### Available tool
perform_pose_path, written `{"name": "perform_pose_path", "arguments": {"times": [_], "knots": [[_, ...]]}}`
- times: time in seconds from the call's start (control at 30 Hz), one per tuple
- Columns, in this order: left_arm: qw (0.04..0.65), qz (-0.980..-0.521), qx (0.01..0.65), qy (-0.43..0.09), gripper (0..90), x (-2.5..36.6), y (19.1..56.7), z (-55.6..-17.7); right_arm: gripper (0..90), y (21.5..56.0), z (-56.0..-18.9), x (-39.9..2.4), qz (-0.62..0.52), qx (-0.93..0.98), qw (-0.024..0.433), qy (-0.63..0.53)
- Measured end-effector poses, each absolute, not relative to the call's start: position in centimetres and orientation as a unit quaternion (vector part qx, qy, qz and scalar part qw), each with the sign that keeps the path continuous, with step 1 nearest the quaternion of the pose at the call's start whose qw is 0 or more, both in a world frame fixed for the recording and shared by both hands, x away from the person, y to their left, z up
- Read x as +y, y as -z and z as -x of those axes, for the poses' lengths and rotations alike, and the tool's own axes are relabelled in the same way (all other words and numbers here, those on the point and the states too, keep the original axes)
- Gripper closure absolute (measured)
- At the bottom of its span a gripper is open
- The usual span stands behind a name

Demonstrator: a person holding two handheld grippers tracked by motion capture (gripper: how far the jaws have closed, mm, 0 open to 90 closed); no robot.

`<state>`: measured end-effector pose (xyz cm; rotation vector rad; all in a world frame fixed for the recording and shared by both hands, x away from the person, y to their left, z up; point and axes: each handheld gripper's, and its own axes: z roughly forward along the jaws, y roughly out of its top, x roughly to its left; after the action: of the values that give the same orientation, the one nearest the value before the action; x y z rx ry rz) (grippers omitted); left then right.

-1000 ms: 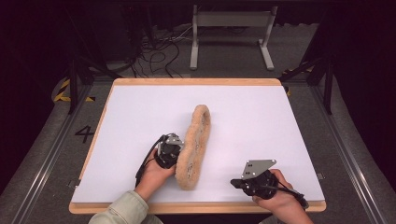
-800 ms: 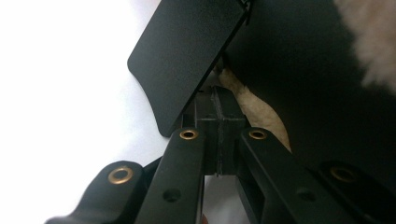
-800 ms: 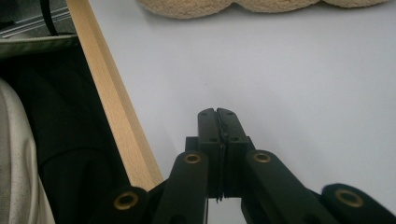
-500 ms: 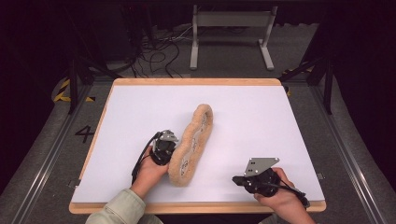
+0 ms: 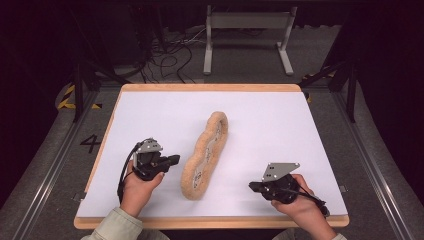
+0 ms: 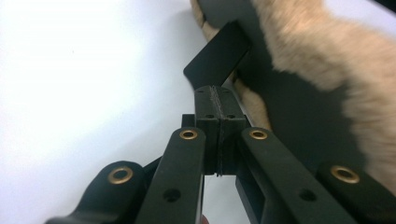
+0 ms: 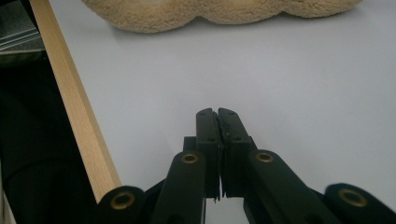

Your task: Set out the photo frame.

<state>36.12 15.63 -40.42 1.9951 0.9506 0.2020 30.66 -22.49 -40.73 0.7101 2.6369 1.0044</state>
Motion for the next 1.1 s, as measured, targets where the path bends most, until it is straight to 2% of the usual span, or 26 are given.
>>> {"name": "perform_pose_path", "arguments": {"times": [0.23,0.37,0.5,0.53,0.57,0.6,0.63,0.67,0.7,0.83,0.9,1.1], "knots": [[0.472,-0.786,0.389,-0.084,89.5,16.5,38.6,-34.4,88.1,40.7,-30.8,-22.7,-0.246,0.899,0.117,-0.343],[0.481,-0.781,0.391,-0.074,84.4,16.5,38.1,-32.5,87.9,40.7,-30.8,-22.8,-0.246,0.899,0.117,-0.344],[0.492,-0.776,0.389,-0.068,69.6,16.7,37.8,-31.2,87.5,40.7,-30.7,-22.8,-0.248,0.898,0.119,-0.343],[0.493,-0.777,0.385,-0.070,69.6,16.7,37.7,-30.7,87.3,40.7,-30.7,-22.9,-0.248,0.898,0.118,-0.343],[0.495,-0.777,0.382,-0.068,65.1,16.6,37.6,-30.3,87.2,40.7,-30.7,-22.9,-0.249,0.898,0.119,-0.343],[0.496,-0.779,0.379,-0.068,55.3,16.4,37.6,-30.0,86.9,40.7,-30.7,-22.9,-0.250,0.898,0.120,-0.343],[0.495,-0.781,0.374,-0.067,55.3,16.3,37.6,-29.8,86.9,40.7,-30.7,-22.9,-0.250,0.898,0.120,-0.343],[0.492,-0.784,0.374,-0.062,46.1,16.0,37.6,-29.4,86.6,40.7,-30.7,-22.9,-0.250,0.898,0.120,-0.342],[0.491,-0.786,0.372,-0.058,46.1,15.8,37.7,-29.2,86.6,40.7,-30.7,-22.9,-0.250,0.898,0.120,-0.342],[0.478,-0.796,0.369,-0.048,32.8,14.6,38.4,-28.8,85.8,40.7,-30.7,-22.9,-0.251,0.898,0.120,-0.342],[0.469,-0.802,0.367,-0.045,29.3,14.0,38.8,-28.9,85.3,40.7,-30.8,-22.9,-0.254,0.897,0.120,-0.341],[0.444,-0.816,0.368,-0.035,26.8,12.8,40.5,-29.5,83.0,40.7,-30.9,-23.1,-0.257,0.896,0.120,-0.343]]}}
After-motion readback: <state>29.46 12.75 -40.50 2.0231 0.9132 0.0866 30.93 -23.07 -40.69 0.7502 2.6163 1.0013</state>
